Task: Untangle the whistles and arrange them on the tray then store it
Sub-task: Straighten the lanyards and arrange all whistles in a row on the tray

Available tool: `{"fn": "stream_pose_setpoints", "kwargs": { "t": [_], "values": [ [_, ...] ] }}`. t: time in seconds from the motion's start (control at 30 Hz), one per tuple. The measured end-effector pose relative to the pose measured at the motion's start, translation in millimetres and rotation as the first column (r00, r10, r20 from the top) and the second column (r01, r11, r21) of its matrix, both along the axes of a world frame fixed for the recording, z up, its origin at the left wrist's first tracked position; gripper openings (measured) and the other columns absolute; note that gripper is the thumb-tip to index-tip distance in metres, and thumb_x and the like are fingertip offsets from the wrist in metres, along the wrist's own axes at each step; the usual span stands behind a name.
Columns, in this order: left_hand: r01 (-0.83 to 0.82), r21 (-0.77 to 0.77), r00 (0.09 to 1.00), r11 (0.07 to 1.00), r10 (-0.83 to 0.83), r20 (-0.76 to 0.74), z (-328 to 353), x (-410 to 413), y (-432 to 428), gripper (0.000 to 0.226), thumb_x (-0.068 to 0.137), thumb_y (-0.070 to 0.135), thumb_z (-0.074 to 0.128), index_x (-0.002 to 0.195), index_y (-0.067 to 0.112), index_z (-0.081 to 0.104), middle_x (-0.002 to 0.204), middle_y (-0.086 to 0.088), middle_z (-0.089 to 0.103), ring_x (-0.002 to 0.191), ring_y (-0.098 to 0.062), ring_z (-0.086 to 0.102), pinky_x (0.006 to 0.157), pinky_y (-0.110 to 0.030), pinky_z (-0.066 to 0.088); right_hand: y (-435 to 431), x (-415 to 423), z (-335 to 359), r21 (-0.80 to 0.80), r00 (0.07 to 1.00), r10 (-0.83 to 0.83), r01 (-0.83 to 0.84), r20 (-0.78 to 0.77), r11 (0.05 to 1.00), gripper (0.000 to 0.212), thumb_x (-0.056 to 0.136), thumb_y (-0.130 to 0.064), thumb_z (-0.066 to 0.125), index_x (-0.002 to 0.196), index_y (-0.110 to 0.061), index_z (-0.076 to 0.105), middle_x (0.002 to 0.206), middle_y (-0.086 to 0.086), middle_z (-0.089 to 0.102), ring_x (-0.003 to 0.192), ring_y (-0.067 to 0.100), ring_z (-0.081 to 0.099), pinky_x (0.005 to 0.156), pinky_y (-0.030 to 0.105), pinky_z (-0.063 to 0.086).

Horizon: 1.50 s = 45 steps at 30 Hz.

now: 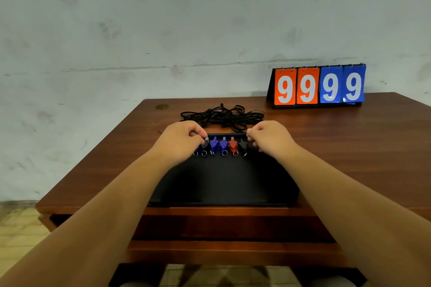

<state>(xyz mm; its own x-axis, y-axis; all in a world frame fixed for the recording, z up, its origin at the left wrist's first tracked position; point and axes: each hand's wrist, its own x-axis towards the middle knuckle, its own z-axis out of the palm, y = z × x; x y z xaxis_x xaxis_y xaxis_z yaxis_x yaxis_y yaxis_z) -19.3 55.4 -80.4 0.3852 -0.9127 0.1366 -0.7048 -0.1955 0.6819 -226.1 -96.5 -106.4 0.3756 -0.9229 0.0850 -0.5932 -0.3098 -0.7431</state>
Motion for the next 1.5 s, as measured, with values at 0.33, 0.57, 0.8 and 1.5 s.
{"fn": "stream_pose_setpoints", "kwargs": {
  "t": [0.33,0.57,0.8,1.5],
  "values": [
    [0.115,0.009,0.983,0.993,-0.116,0.142,19,-19,-64,0.031,0.102,0.014,0.057,0.099,0.039,0.076,0.115,0.012,0.074,0.089,-0.02,0.077,0.082,-0.038,0.064,-47,-45,-3,-0.048,0.95,-0.139,0.159,0.281,0.986,0.021,0.106,-0.03,0.062,0.094,-0.024,0.077,0.101,-0.011,0.073,0.1,0.006,0.063,0.089,0.029,0.046],
    [0.235,0.22,0.827,0.947,-0.314,0.467,12,-36,-140,0.031,0.106,0.008,0.059,0.12,0.029,0.077,0.127,0.002,0.071,0.114,-0.022,0.067,0.095,-0.03,0.05,-70,-58,-22,0.054,0.928,-0.195,0.188,0.319,0.981,0.026,0.106,-0.029,0.059,0.091,-0.022,0.078,0.099,-0.01,0.073,0.095,0.006,0.061,0.08,0.029,0.045],
    [0.221,0.416,0.74,0.882,-0.429,0.518,4,-26,-186,0.025,0.091,0.014,0.082,0.101,0.036,0.076,0.102,0.012,0.063,0.099,-0.014,0.06,0.084,-0.032,0.045,-83,-55,-30,0.046,0.959,-0.13,0.122,0.25,0.991,0.022,0.108,-0.031,0.058,0.097,-0.025,0.077,0.097,-0.01,0.074,0.097,0.005,0.062,0.071,0.021,0.04],
    [0.346,0.029,0.915,0.938,-0.344,0.212,10,-66,-185,0.017,0.103,0.023,0.069,0.114,0.034,0.075,0.101,0.016,0.076,0.097,0.001,0.068,0.082,-0.021,0.048,-73,-57,-23,-0.035,0.883,0.031,-0.016,0.469,0.999,0.041,0.105,-0.026,0.069,0.146,-0.031,0.063,0.124,-0.014,0.071,0.116,0.004,0.065,0.102,0.028,0.055]
  ]
}}
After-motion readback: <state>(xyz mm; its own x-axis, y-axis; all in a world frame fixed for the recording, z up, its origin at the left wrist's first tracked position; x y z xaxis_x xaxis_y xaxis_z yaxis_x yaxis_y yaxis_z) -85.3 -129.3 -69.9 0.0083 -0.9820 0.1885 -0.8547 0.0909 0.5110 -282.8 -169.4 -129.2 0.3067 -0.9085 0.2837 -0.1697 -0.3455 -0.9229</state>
